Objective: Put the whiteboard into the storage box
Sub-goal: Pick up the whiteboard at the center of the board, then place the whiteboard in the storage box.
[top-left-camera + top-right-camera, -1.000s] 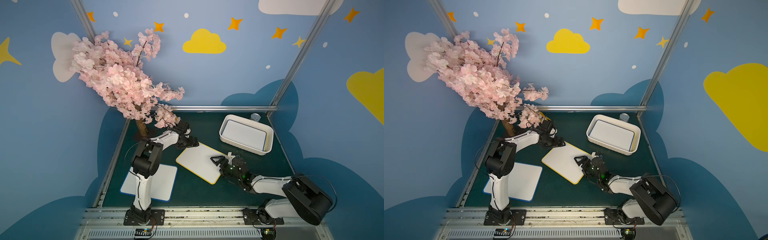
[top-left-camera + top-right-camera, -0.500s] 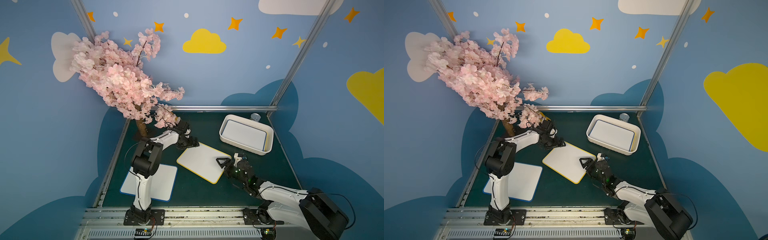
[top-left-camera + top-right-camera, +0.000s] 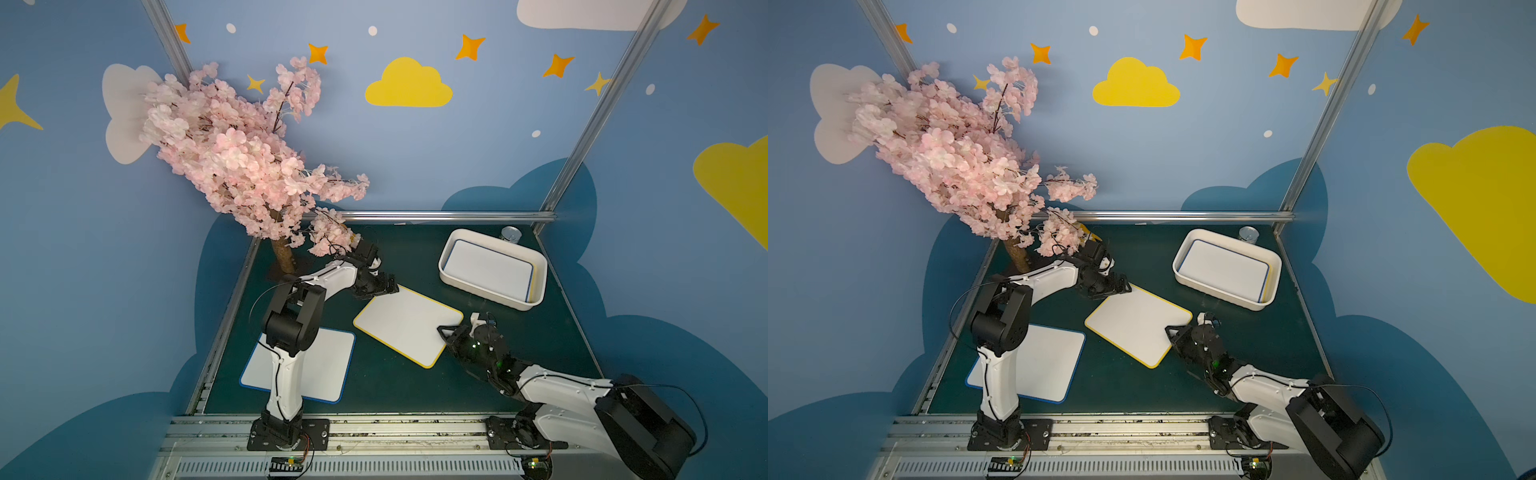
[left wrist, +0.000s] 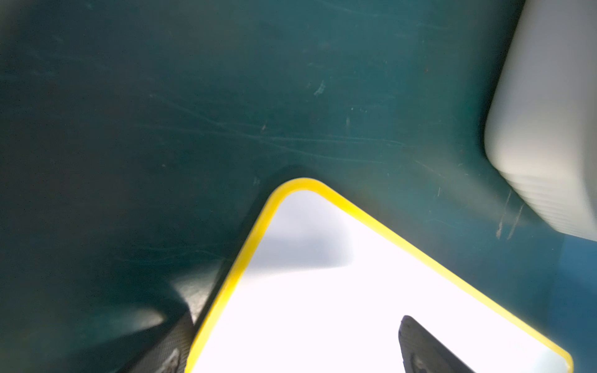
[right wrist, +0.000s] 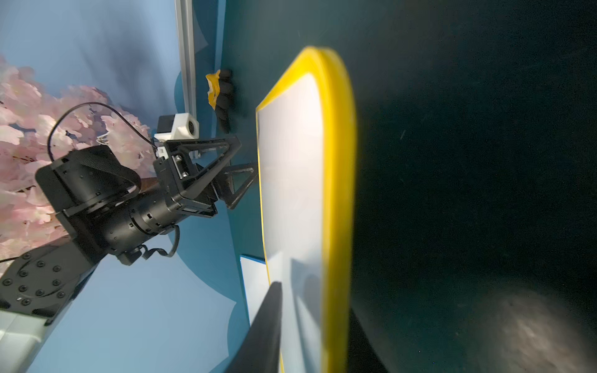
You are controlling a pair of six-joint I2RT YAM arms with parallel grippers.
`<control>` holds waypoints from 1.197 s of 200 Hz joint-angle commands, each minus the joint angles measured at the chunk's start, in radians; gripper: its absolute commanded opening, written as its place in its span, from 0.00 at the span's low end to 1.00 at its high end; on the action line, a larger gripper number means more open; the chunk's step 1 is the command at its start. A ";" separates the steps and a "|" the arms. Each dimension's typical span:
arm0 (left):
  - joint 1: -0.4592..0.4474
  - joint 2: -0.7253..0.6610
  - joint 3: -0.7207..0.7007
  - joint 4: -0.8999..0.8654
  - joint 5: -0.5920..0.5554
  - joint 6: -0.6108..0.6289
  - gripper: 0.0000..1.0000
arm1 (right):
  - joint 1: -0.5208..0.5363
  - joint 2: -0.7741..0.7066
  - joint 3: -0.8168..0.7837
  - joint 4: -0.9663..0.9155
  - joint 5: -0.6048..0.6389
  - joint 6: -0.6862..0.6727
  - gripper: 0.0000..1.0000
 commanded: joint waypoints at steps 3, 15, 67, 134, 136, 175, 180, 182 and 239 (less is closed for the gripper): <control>-0.008 -0.028 0.000 -0.043 0.075 0.000 0.99 | 0.001 -0.044 0.001 0.007 0.039 -0.007 0.15; -0.007 -0.039 0.008 -0.040 0.092 0.006 0.99 | 0.001 -0.059 0.002 -0.005 0.051 -0.013 0.11; -0.008 -0.139 0.046 -0.060 0.098 0.111 0.99 | 0.002 -0.153 0.055 -0.119 0.087 -0.075 0.00; -0.022 -0.294 0.040 -0.082 -0.036 0.251 0.99 | -0.064 -0.359 0.244 -0.502 0.080 -0.204 0.00; -0.022 -0.298 0.041 -0.084 -0.036 0.253 0.99 | -0.070 -0.363 0.252 -0.515 0.075 -0.205 0.00; -0.057 -0.340 0.030 -0.078 -0.051 0.293 0.99 | -0.183 -0.397 0.466 -0.743 -0.009 -0.297 0.00; -0.064 -0.349 0.020 -0.068 -0.051 0.300 0.99 | -0.202 -0.396 0.485 -0.760 -0.021 -0.309 0.00; -0.068 -0.352 0.016 -0.066 -0.051 0.304 0.99 | -0.207 -0.397 0.506 -0.762 -0.025 -0.315 0.00; -0.161 -0.436 -0.056 -0.001 -0.145 0.387 1.00 | -0.577 -0.325 0.734 -0.874 -0.365 -0.366 0.00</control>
